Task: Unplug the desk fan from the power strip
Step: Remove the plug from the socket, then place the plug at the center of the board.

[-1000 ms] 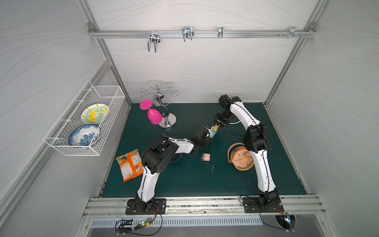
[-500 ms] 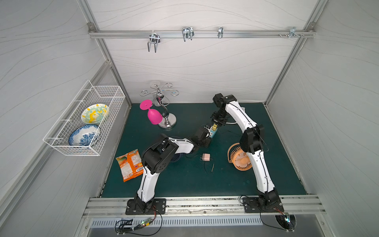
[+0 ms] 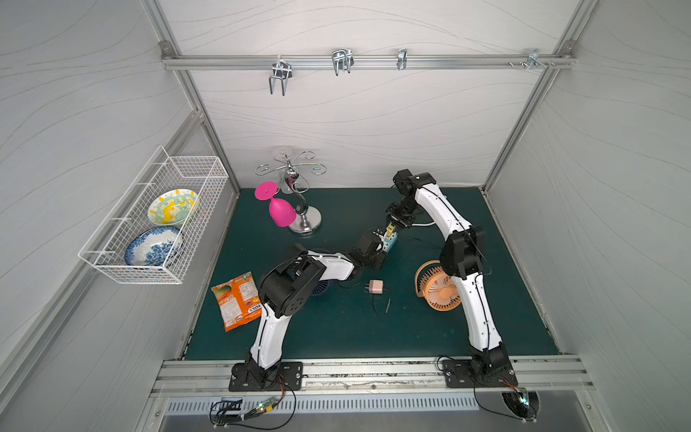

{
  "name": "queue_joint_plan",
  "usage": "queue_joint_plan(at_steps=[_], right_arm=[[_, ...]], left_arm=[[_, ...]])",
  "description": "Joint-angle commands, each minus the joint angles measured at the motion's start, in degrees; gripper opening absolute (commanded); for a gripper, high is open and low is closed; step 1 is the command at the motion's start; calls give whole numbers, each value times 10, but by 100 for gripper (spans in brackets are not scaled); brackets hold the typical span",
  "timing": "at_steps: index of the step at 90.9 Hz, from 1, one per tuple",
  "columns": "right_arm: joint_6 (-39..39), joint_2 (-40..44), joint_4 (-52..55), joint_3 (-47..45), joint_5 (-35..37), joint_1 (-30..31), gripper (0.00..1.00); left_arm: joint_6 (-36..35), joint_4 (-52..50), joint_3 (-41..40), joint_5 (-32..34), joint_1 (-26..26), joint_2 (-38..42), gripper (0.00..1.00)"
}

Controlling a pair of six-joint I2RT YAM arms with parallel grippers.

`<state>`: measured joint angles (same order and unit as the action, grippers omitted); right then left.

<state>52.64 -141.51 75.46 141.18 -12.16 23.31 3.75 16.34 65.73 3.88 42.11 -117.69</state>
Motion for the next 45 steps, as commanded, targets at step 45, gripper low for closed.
queue_joint_plan(at_steps=[45], right_arm=[[-23,115,-12,-55,-8,-37,0]], left_arm=[[-12,-101,33,50,7,6,37]])
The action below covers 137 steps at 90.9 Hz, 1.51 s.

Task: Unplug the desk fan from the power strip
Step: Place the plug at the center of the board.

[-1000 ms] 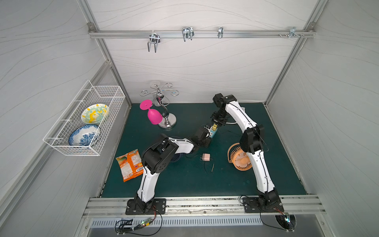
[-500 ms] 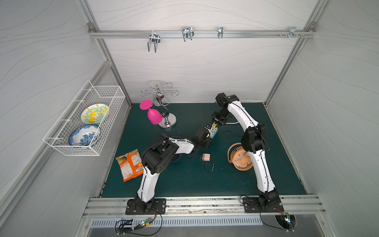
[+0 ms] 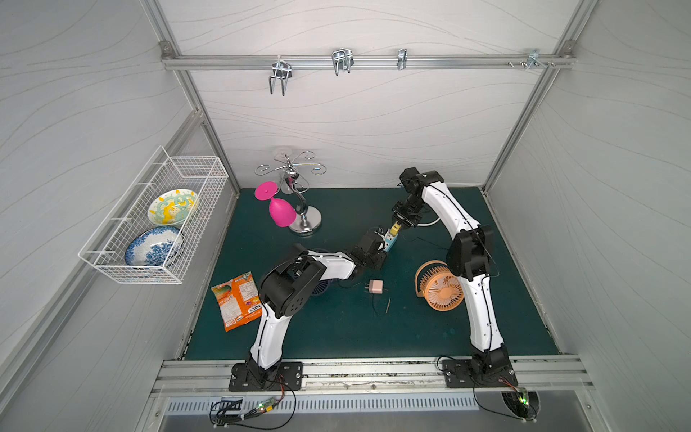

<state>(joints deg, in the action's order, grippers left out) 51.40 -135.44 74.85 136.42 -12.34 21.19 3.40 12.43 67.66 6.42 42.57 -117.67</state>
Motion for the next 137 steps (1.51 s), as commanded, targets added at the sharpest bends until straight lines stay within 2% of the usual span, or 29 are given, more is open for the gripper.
queue_joint_plan(at_steps=[1,28,43,61,90,121,137], right_arm=[[-10,57,-6,-9,-7,-18,0],[-15,144,-42,-93,-21,-84,0],[-13,186,-67,-149,-39,-134,0],[-1,259,-125,-258,-69,-214,0],[16,358,-232,-487,-115,-377,0],[24,365,-305,-637,-137,-470,0],[8,359,-311,-670,-117,-502,0]], left_arm=[[-9,-64,15,26,2,6,38],[-11,-89,31,50,-2,24,70],[5,-105,37,56,-2,60,81],[-7,-134,58,71,-3,92,82],[35,-182,51,81,-3,162,82],[76,-207,18,78,-4,248,83],[82,-214,4,83,-5,281,83]])
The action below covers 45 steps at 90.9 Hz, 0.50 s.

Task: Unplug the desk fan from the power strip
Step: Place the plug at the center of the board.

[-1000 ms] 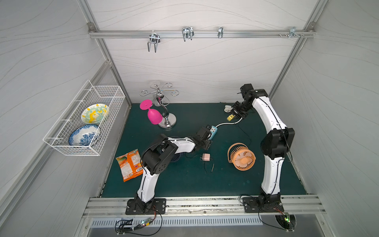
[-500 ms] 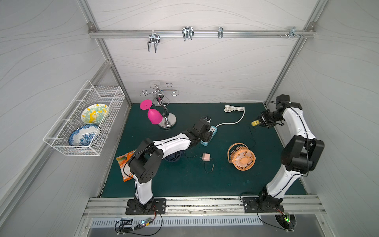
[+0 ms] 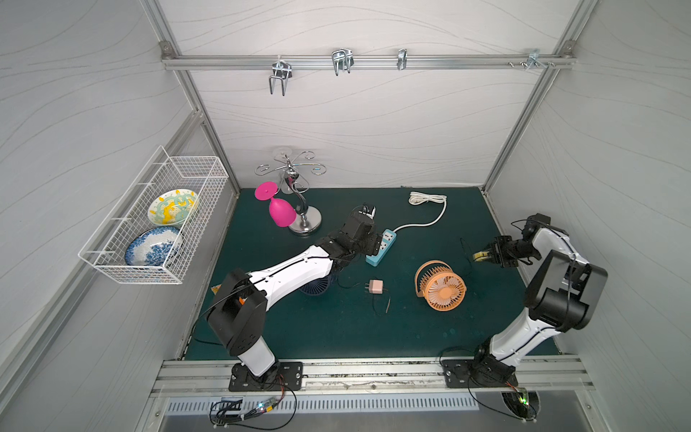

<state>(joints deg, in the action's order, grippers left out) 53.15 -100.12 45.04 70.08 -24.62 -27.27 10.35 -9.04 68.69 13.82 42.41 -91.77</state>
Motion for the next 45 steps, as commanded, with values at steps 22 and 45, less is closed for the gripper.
queue_joint_plan(at_steps=[22,45], right_arm=[[-35,10,-20,-31,13,-54,0],[-36,7,-29,-43,4,-53,13]], left_arm=[[28,-13,-24,9,-20,60,84],[28,-29,-27,16,-27,90,84]])
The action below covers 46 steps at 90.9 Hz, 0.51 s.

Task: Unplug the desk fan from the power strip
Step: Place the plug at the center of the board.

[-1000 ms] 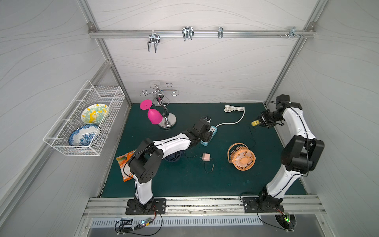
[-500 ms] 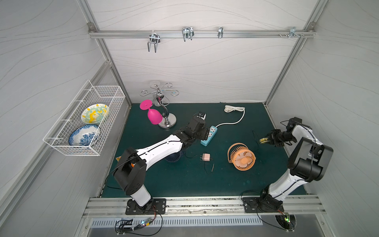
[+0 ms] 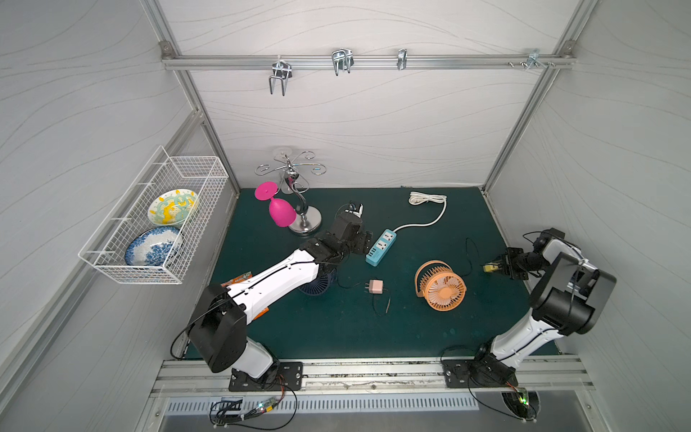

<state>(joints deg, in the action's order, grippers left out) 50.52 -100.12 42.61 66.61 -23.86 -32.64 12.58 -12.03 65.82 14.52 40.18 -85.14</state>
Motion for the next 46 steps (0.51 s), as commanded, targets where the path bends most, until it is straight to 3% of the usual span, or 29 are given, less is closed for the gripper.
queue_joint_plan(at_steps=[1,17,30,42,46], right_arm=[[-10,8,-6,-9,-5,1,13],[-12,9,-13,-23,-17,3,33],[-17,24,-10,-29,-16,5,58],[-27,37,5,-23,-15,10,70],[-29,43,13,-21,-9,10,80]], left_arm=[[7,1,1,9,-5,26,84],[12,-4,-3,5,-13,39,84],[13,-5,-4,3,-13,43,84],[14,-8,-3,2,-14,48,84],[14,-9,-2,1,-15,50,84]])
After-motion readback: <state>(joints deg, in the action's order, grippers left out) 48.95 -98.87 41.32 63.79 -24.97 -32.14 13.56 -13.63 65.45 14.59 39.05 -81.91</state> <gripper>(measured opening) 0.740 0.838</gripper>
